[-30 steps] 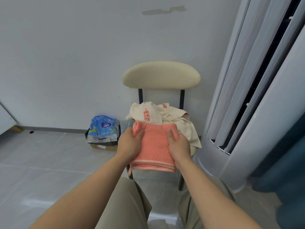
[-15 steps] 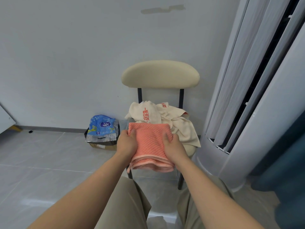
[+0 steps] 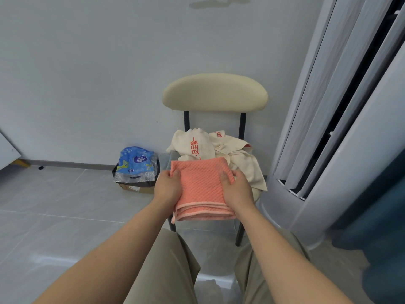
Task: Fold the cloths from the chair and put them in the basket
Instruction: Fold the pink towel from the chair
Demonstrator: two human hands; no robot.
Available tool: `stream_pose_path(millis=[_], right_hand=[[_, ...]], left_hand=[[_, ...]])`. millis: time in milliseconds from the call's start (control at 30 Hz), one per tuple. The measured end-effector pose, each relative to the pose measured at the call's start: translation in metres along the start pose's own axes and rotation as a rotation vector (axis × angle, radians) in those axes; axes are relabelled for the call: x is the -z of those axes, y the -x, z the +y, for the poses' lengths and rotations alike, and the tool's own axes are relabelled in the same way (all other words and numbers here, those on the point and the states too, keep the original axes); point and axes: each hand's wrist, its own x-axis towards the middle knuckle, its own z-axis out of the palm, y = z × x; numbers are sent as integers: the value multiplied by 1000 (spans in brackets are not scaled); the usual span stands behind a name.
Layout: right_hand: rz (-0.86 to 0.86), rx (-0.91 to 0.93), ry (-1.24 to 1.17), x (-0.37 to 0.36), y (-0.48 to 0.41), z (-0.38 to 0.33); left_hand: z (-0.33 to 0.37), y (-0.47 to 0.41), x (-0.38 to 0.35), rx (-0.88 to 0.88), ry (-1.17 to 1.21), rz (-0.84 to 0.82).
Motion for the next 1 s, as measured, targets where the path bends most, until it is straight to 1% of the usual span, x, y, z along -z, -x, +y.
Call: stream_pose_path(millis=[100, 167, 233, 333, 433, 533, 600, 700, 767, 900, 1000], right_hand=[[-34, -7, 10, 5, -1, 1], [-60, -18, 9, 10, -1, 2], [-82, -15, -7, 13, 0, 1], [-103, 11, -48, 16, 2, 0], [-146, 50, -37, 18, 4, 1], [-143, 84, 5, 18, 4, 1], [-125, 104, 24, 17, 3, 0], [-107, 116, 28, 17, 4, -1], [-104, 111, 15, 18, 4, -2], [-100, 110, 26, 19, 2, -6], [-81, 125, 17, 18, -5, -12]], left_hand=[[1, 2, 2, 97, 97, -110], [1, 5, 5, 100, 132, -198], [1, 7, 8, 9, 85, -280], [1, 10, 9, -173, -55, -377], [5, 15, 12, -307, -166, -363], [7, 19, 12, -373, -262, -350], [6, 19, 9, -365, -254, -331], [6, 21, 9, -272, -196, -312], [8, 23, 13, -240, -191, -332], [12, 24, 17, -235, -230, -365], [15, 12, 17, -240, -209, -367]])
